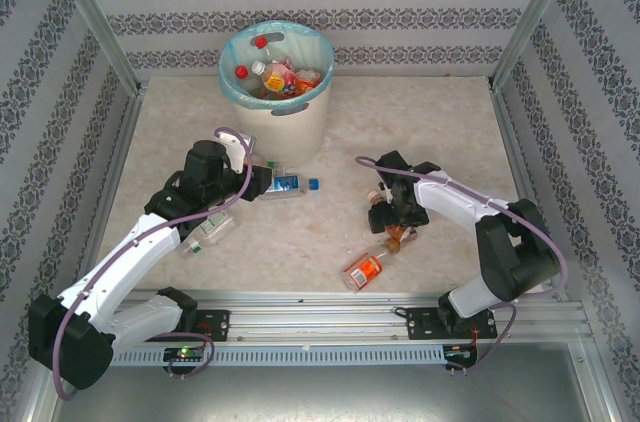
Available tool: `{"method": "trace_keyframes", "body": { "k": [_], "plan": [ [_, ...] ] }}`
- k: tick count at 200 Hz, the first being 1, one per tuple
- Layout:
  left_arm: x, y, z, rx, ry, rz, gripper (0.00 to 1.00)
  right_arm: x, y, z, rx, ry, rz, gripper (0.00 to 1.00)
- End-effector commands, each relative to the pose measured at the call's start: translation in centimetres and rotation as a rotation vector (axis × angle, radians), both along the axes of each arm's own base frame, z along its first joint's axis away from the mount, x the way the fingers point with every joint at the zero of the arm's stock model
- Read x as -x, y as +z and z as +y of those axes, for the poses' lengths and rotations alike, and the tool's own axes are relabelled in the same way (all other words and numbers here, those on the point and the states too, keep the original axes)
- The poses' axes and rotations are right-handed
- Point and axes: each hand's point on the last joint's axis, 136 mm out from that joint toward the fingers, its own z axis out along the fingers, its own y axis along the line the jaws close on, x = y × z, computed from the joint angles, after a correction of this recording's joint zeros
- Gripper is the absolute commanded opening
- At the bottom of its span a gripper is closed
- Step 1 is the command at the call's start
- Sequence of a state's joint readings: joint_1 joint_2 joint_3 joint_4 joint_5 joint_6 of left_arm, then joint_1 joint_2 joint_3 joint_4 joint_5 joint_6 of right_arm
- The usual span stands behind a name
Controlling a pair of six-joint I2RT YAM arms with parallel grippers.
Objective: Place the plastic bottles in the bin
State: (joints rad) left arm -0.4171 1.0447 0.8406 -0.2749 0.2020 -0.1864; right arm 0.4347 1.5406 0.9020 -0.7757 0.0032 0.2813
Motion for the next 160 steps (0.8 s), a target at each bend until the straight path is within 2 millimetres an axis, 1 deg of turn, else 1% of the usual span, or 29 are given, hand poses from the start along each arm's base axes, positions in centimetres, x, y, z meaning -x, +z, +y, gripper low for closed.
{"method": "trace_keyframes", "body": {
  "k": [1,27,50,64,82,102,112,123,134,160],
  "plan": [
    [-0.4,2.2,-0.2,0.006,-0.009,-0.07,0.53,-1.0,-0.1,-0.2,0.024,0.018,-0.014,0.79],
    [-0.5,2.4,-0.2,0.004,-0.01,-0.076,0.53,-1.4,0.2,-0.2,0.032,0.034,-0.024,0.68],
    [-0.7,3.0,-0.3,0.009,-0.01,-0.089,0.53,-1.9,1.4,-0.7,0.055,0.042,-0.068,0.63],
    [-0.9,3.5,-0.4,0.016,-0.01,-0.102,0.53,-2.3,2.5,-1.0,0.065,0.047,-0.109,0.61],
    [-1.1,4.5,-0.7,0.042,-0.014,-0.118,0.53,-2.8,4.5,-1.3,0.069,0.048,-0.183,0.59],
    [-1.4,5.9,-1.5,0.098,-0.031,-0.133,0.53,-3.3,7.1,-1.0,0.031,0.063,-0.271,0.56],
    [-1.5,6.8,-2.2,0.142,-0.052,-0.138,0.53,-3.5,8.6,-0.2,-0.019,0.088,-0.326,0.55],
    [-1.3,7.9,-3.2,0.201,-0.089,-0.142,0.54,-3.6,10.7,1.2,-0.097,0.128,-0.4,0.54],
    [-1.2,9.1,-4.2,0.262,-0.128,-0.149,0.55,-3.6,13.2,3.2,-0.204,0.188,-0.494,0.52],
    [-0.2,12.0,-7.0,0.415,-0.257,-0.167,0.62,-2.4,19.2,7.7,-0.457,0.318,-0.707,0.5]
  ]
}}
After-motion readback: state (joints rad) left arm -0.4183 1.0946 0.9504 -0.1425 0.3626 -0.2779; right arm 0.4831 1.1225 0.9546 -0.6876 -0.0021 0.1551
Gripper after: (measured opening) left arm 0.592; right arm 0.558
